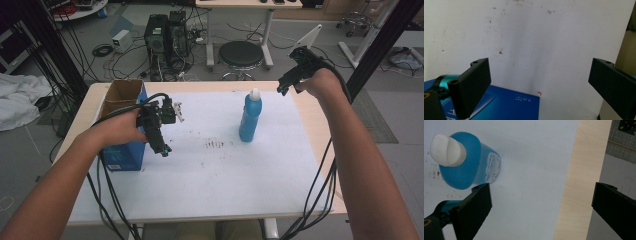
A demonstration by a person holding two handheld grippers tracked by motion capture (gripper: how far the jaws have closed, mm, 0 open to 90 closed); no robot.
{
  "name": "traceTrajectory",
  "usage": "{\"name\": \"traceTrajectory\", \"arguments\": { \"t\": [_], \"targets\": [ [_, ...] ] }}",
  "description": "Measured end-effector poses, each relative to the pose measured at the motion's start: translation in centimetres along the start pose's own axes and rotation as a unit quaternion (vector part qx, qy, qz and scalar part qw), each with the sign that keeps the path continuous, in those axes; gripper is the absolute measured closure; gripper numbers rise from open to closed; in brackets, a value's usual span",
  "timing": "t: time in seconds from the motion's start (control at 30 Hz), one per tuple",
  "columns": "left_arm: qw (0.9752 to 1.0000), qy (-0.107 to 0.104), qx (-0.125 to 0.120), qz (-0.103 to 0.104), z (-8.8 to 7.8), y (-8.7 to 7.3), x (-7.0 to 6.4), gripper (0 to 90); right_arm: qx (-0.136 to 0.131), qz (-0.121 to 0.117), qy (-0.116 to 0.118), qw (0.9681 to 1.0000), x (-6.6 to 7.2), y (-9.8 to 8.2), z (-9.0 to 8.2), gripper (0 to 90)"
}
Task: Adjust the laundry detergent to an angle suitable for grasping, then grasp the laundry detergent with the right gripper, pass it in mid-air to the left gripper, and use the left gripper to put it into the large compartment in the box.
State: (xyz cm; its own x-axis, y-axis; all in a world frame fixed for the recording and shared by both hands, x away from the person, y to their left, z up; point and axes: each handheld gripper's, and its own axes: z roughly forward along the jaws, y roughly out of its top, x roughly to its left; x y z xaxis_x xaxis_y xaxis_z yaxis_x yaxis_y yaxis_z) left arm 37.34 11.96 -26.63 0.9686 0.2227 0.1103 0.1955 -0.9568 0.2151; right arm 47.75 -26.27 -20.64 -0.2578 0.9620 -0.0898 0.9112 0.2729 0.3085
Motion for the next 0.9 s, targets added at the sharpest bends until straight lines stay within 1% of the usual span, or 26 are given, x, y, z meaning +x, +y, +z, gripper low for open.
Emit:
{"name": "traceTrajectory", "arguments": {
  "t": [0.37,0.47,0.63,0.77,0.8,0.9],
  "targets": [
    [1.0000,0.000,-0.002,0.000,-0.1,-0.1,0.0,4.3,-0.002,-0.001,0.000,1.0000,0.1,-0.3,0.0,1.8],
    [1.0000,0.002,-0.003,-0.003,-0.3,-0.2,0.0,4.3,-0.003,-0.002,0.001,1.0000,0.2,-0.3,0.0,1.8],
    [1.0000,0.004,-0.003,-0.002,-0.4,-0.2,-0.1,4.3,-0.007,-0.005,0.000,1.0000,0.5,-0.7,0.1,1.8],
    [1.0000,0.004,-0.003,-0.002,-0.4,-0.2,-0.1,4.3,-0.008,-0.002,0.001,1.0000,0.8,-1.0,0.4,1.8],
    [1.0000,0.004,-0.004,-0.001,-0.4,-0.2,-0.1,4.3,-0.008,0.004,-0.003,1.0000,0.9,-1.2,0.5,1.8],
    [1.0000,0.005,-0.004,0.001,-0.4,-0.2,-0.1,4.3,-0.011,0.008,-0.002,0.9999,1.2,-1.5,0.6,1.8]
  ]
}}
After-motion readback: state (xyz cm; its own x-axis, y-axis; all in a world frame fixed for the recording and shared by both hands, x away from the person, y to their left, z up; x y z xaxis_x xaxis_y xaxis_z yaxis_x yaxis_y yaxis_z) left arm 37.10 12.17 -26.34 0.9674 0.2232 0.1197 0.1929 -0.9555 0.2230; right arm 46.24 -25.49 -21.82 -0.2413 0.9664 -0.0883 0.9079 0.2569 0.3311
